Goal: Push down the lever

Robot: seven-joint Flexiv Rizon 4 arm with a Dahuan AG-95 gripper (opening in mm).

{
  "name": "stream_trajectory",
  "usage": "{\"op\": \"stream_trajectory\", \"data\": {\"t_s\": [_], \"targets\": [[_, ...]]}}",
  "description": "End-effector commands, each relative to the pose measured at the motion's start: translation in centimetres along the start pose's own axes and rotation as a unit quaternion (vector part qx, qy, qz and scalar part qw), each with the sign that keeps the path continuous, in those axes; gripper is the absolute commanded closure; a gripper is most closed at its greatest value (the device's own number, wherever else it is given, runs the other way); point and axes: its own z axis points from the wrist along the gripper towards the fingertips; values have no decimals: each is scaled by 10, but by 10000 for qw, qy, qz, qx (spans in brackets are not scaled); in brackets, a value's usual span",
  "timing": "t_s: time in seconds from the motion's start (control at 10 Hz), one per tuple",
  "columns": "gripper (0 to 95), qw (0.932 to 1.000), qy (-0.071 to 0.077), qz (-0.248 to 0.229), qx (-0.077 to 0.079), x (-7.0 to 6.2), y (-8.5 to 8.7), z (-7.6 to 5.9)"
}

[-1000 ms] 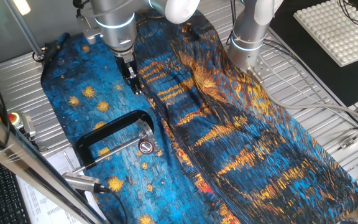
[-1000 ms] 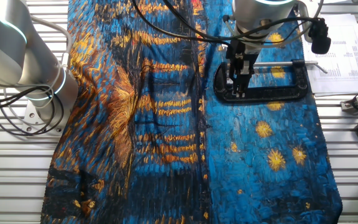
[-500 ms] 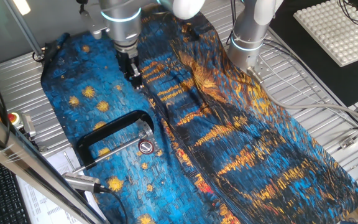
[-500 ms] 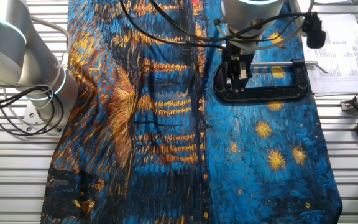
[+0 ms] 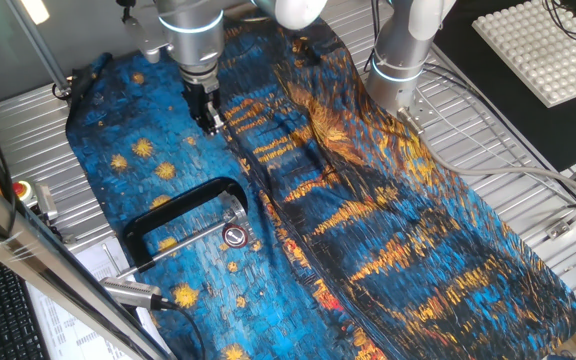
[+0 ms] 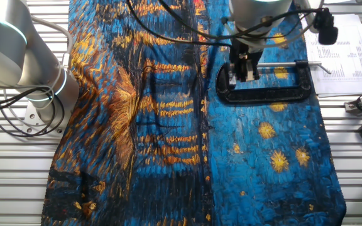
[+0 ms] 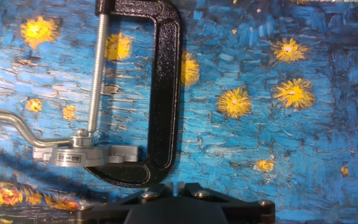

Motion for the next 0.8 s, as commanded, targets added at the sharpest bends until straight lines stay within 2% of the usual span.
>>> {"op": "stream_trajectory", "data": {"t_s": [0.1, 0.8], "targets": [[950, 9999, 36, -118, -25, -1, 3, -2], [950, 9989, 55, -467, -32, -5, 6, -5]]}}
